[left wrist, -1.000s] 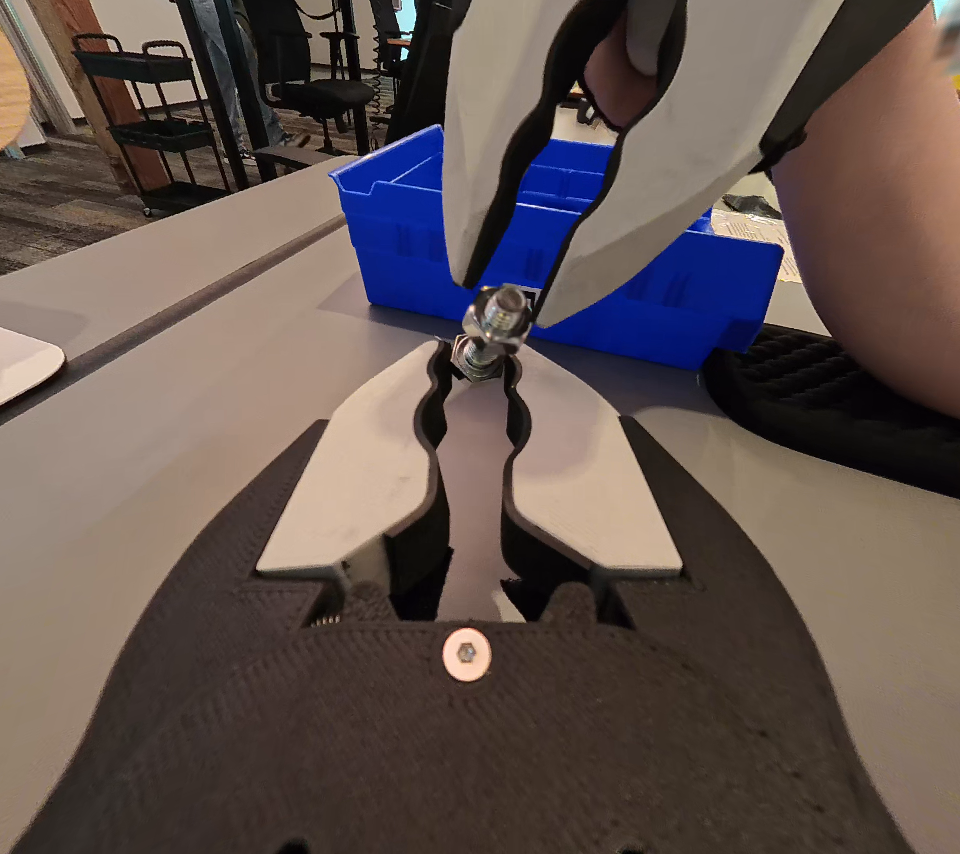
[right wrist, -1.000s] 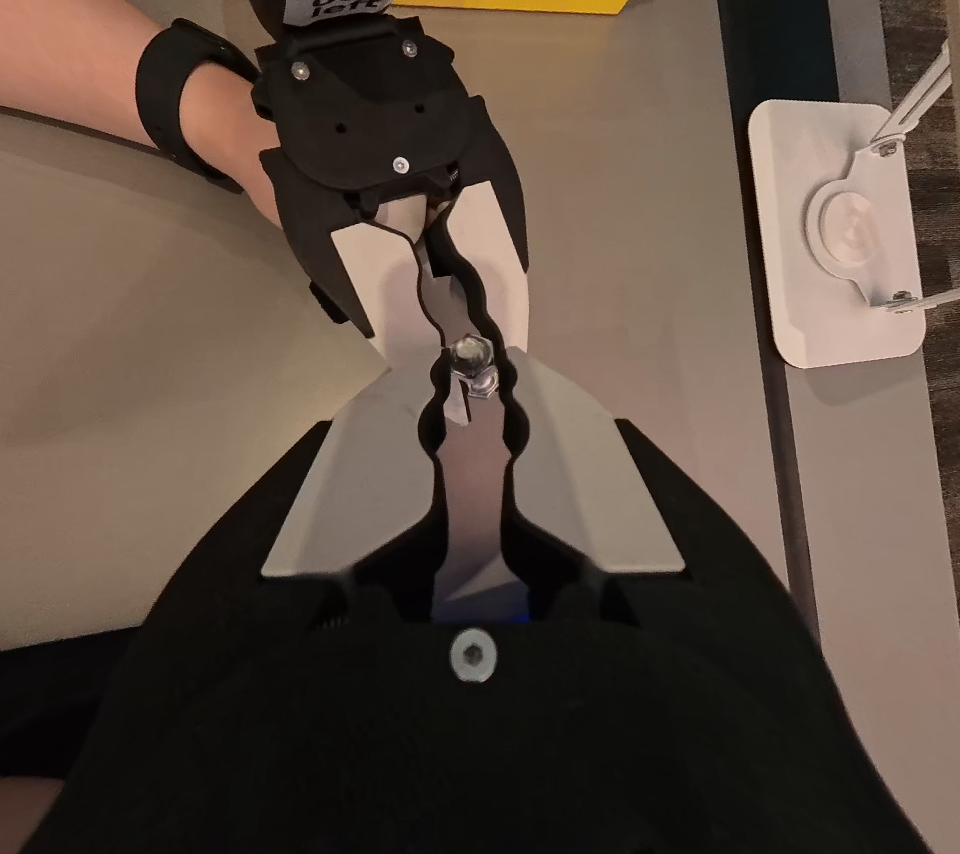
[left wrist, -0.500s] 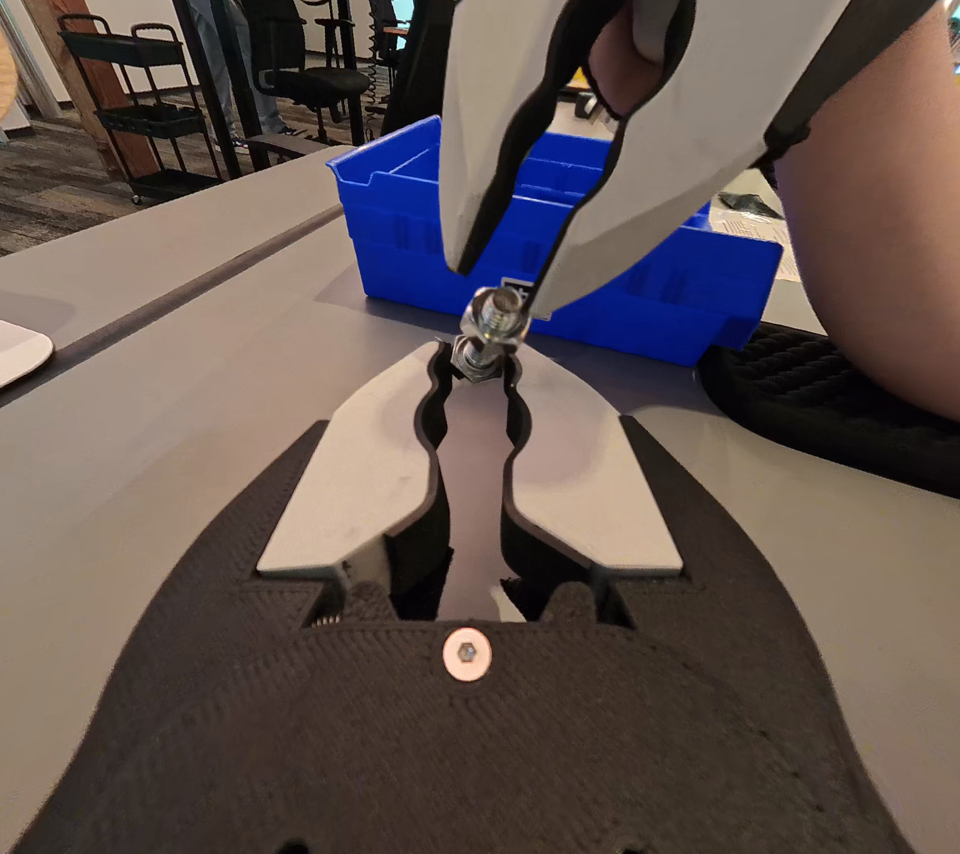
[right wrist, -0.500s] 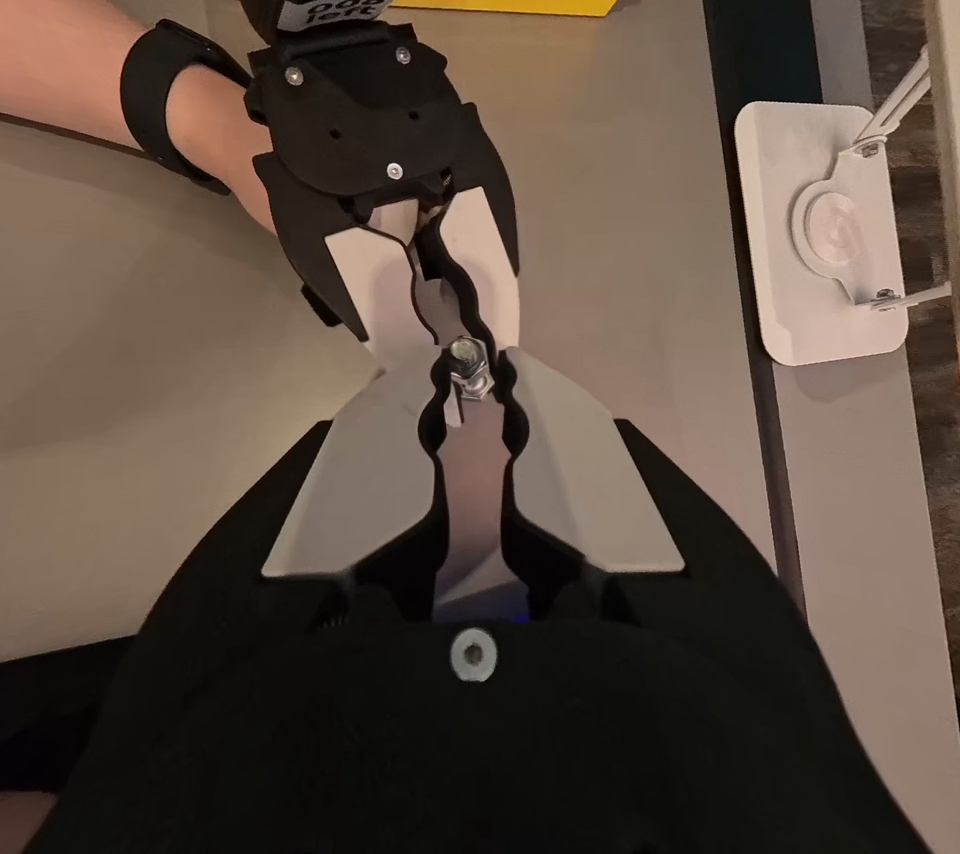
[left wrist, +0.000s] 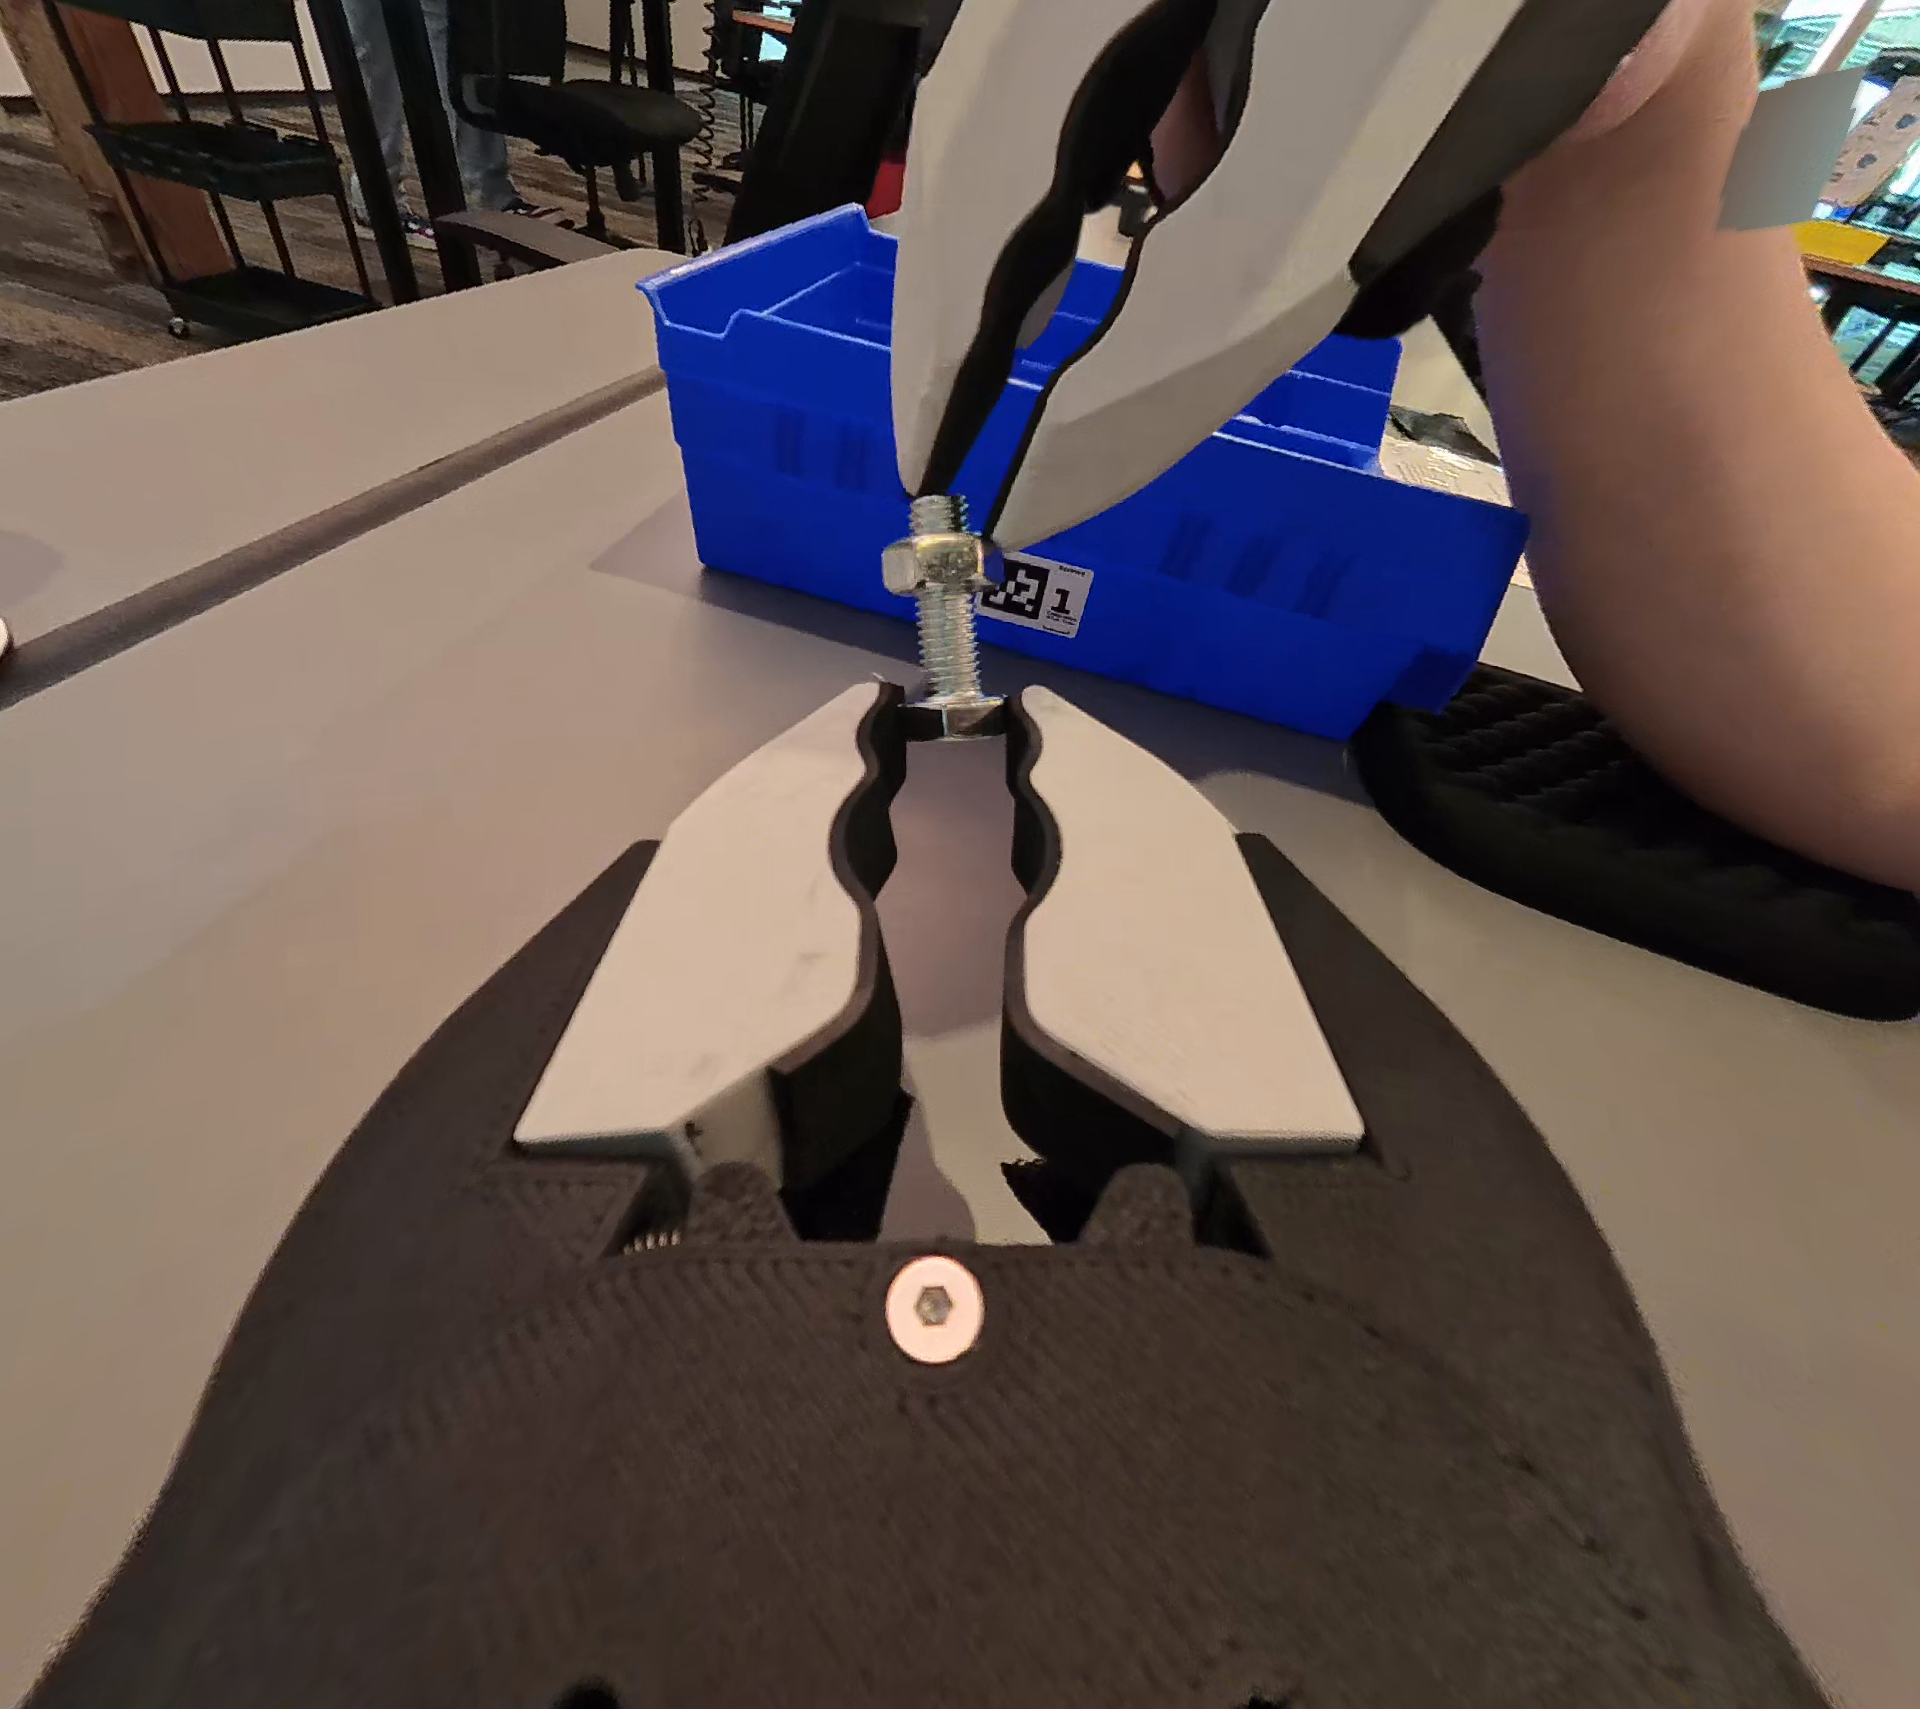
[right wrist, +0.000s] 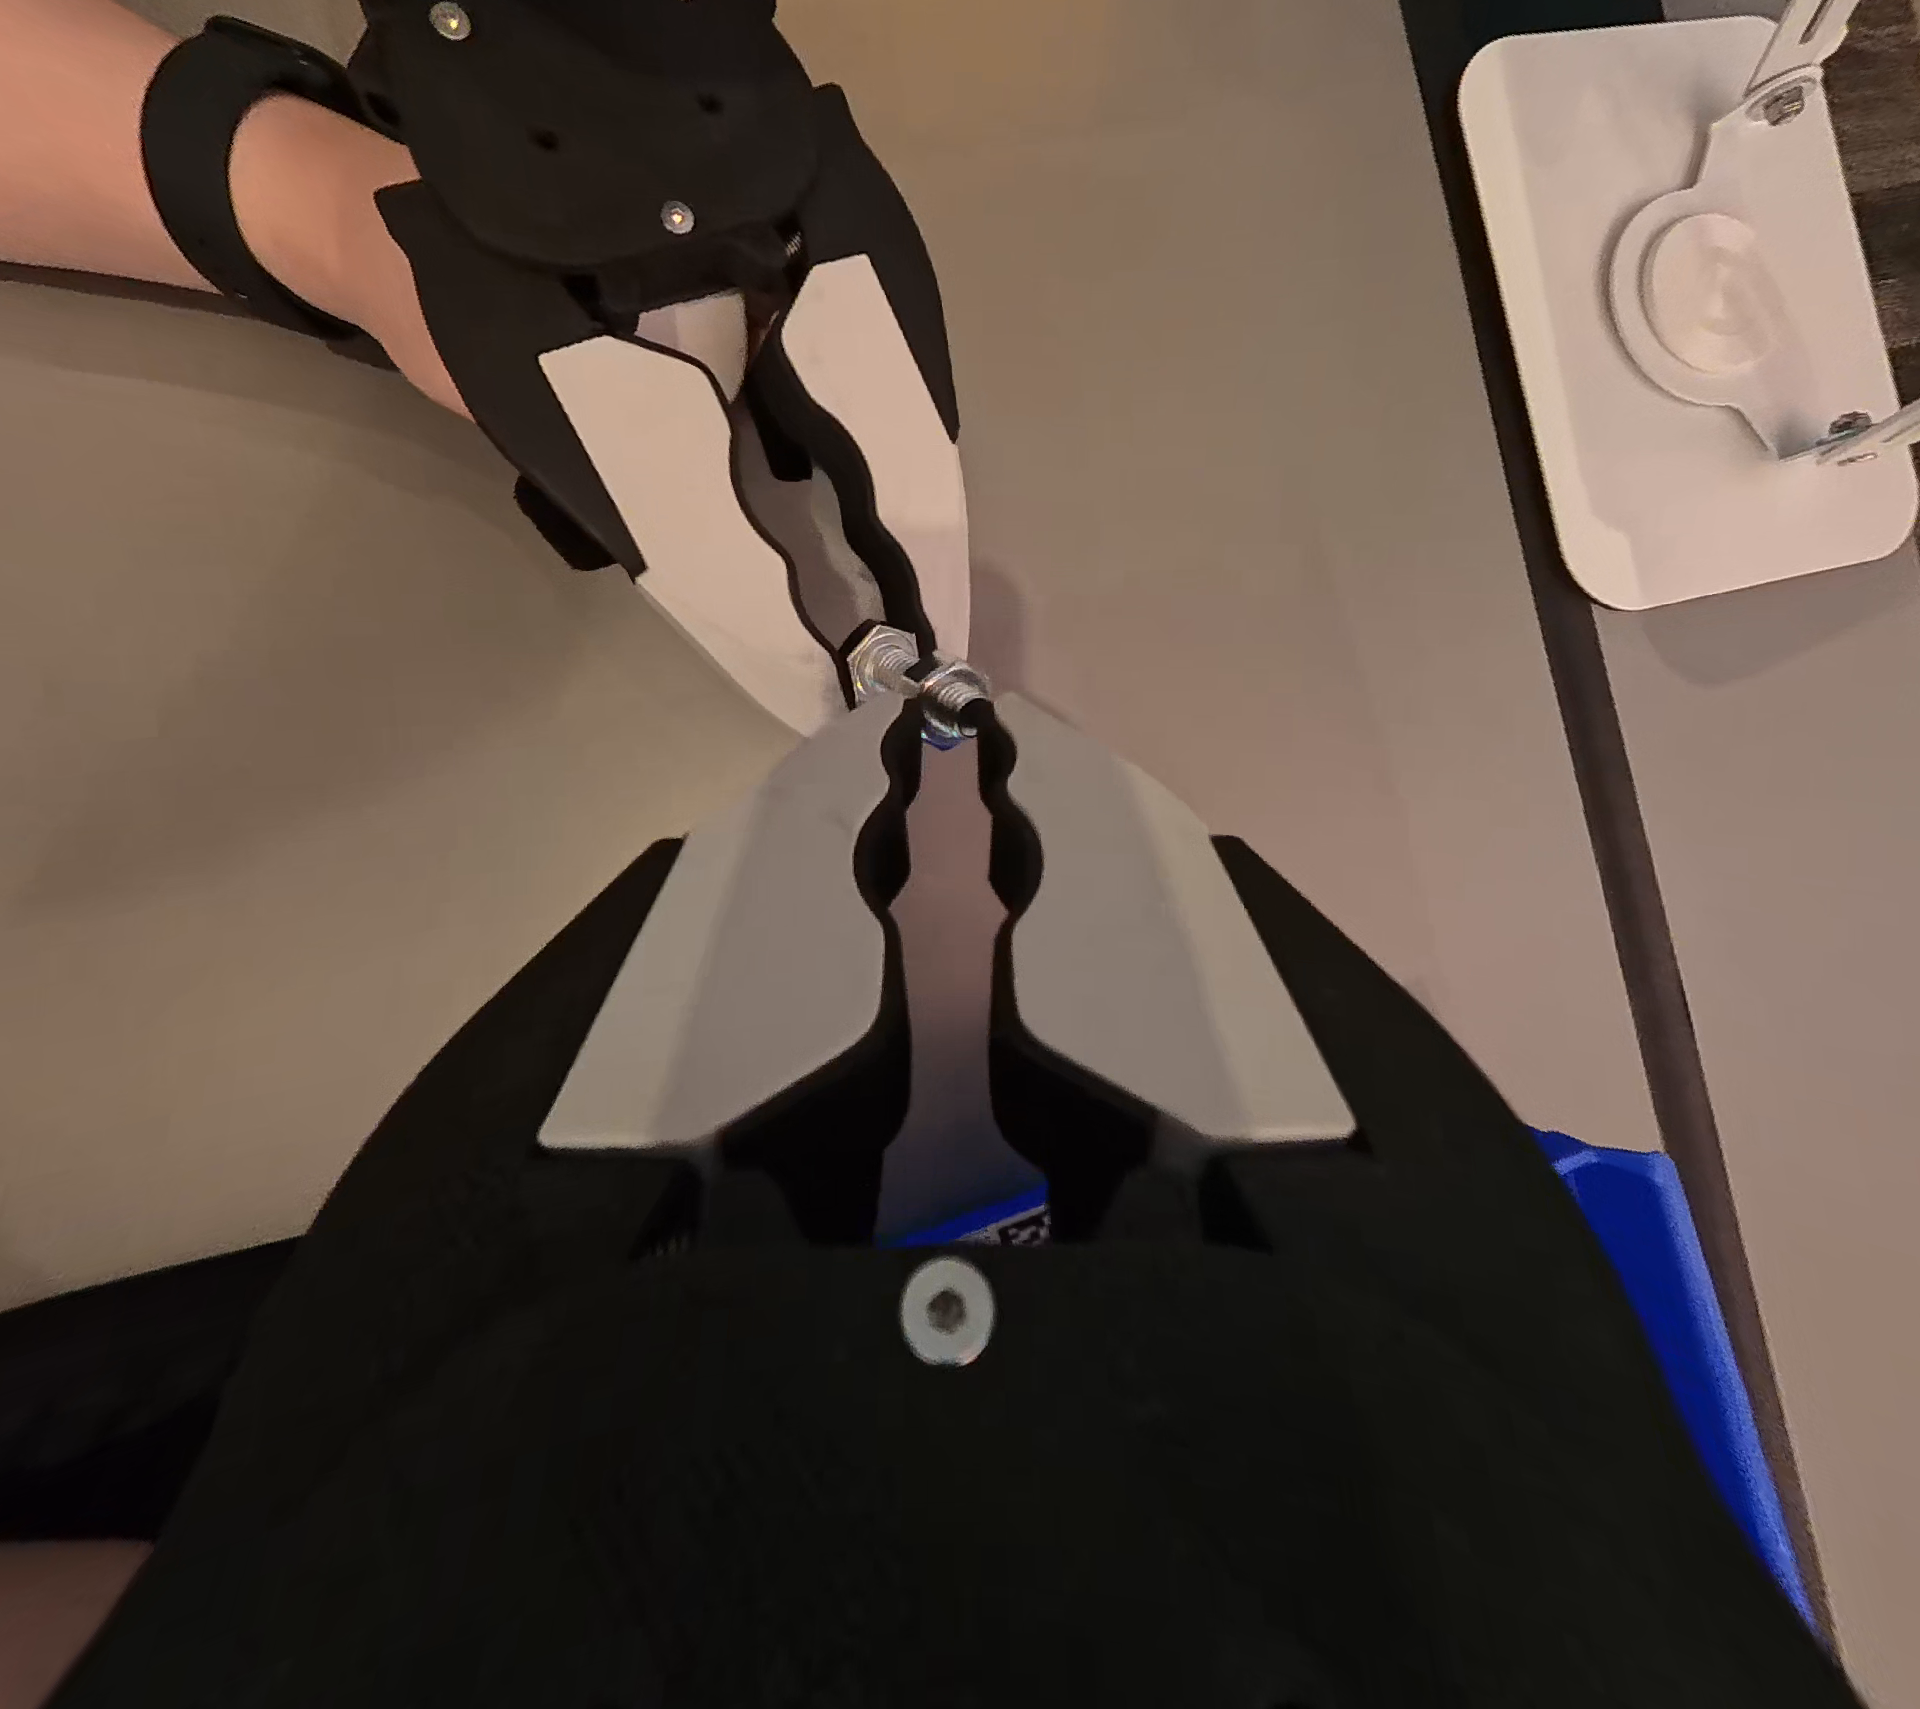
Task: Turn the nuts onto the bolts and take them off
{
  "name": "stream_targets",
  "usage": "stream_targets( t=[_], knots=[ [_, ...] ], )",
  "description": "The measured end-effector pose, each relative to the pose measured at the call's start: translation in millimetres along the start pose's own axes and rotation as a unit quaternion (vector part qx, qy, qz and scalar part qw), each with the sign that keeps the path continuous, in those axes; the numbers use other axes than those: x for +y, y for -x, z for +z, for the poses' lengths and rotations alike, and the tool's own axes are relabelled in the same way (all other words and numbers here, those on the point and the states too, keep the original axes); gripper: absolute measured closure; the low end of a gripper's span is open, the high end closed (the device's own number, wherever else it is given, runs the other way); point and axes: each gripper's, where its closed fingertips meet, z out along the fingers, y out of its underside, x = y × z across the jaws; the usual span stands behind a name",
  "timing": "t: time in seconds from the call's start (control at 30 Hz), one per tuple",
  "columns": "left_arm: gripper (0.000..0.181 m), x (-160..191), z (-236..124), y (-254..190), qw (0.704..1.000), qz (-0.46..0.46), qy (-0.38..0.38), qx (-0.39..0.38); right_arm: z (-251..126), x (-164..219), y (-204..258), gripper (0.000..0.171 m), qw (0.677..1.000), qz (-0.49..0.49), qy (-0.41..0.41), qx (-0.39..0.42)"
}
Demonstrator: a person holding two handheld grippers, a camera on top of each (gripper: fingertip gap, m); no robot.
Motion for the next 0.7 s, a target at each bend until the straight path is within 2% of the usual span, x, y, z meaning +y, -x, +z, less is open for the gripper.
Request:
stream_targets(
  t=[0.03, 0.13, 0.43, 0.7],
  knots=[
    [0.163, 0, 0, -1, 1.000, 0.005, -0.001, 0.002, 0, 0, 1, 0.160, 1.000, 0.004, -0.002, -0.006],
    [0.163, -1, -1, -2, 1.000, 0.016, -0.007, 0.002, 0, 4, 3, 0.152, 1.000, 0.014, 0.000, -0.022],
    [0.164, -17, -9, -6, 0.998, 0.022, -0.049, 0.014, -8, -3, 3, 0.153, 0.999, 0.012, -0.040, -0.034],
    [0.164, -52, -26, -22, 0.985, -0.042, -0.141, 0.087, -37, -37, 13, 0.150, 0.989, -0.029, -0.141, -0.032]
  ],
)
